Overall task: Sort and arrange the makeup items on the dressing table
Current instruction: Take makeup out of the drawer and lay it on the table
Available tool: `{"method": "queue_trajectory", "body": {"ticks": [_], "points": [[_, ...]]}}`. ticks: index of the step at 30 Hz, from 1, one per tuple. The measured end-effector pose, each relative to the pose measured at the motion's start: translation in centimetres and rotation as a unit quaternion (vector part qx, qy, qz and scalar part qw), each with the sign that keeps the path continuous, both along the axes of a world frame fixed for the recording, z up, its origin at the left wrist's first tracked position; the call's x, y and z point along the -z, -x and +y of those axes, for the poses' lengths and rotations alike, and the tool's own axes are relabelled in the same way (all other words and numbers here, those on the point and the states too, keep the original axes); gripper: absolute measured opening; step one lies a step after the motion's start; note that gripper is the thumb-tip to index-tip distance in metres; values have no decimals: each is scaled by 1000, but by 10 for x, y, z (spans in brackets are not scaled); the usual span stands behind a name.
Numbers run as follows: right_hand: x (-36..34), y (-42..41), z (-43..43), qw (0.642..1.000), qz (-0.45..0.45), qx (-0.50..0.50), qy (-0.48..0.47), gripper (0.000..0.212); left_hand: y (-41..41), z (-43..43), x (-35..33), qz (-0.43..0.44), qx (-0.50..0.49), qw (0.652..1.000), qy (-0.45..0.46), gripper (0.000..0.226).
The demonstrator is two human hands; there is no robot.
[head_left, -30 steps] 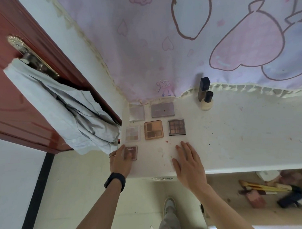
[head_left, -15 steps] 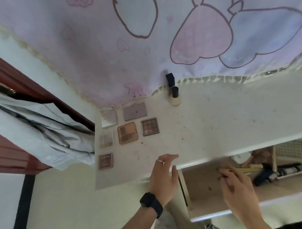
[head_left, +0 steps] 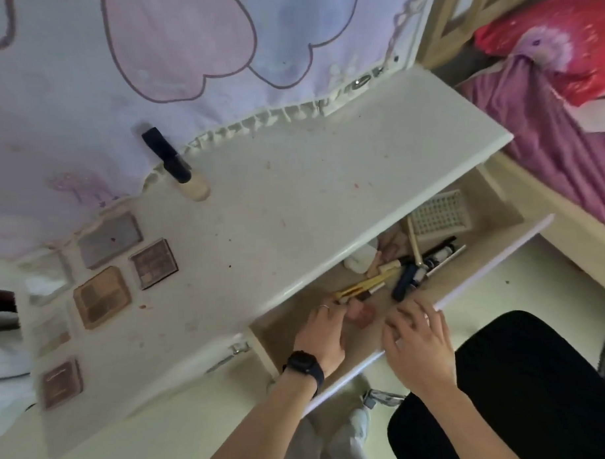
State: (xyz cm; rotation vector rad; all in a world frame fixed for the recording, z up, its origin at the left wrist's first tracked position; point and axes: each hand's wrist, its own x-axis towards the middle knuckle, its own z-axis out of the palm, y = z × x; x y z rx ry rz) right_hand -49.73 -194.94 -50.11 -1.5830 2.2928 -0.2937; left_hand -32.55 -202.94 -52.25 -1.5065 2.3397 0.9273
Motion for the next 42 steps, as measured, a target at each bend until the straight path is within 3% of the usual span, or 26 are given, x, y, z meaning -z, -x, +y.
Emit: {"method": "queue_trajectory", "body": {"ticks": [3,8,17,23,27,30,36,39,42], "points": [[7,2,1,999,-9,4,31,40,23,-9,8,-22,111,990,88,69],[10,8,2,1000,-16,-14,9,39,43,-20,23,-92,279,940,171,45],[11,8,3,1000,-14,-9,3,40,50,-23,20,-104,250,954,129,33],[6,8,0,999,18,-23,-27,29,39,-27,-9,-4,109,993,50,40],[-7,9,-15,985,100,-57,-127,30,24,-29,-42,134,-5,990,39,20],[-11,8,-42,974,120,-90,-171,27,6,-29,-66,245,-133,960,15,19],[1,-5,-88,972,27,-142,-187,48,-35,-50,-93,308,-365,878,43,20],[12,-8,-93,965,70,-170,-185,46,-53,-63,-96,342,-417,842,20,26],[21,-13,-97,962,118,-170,-181,41,-72,-68,-87,339,-460,820,-13,16]]}}
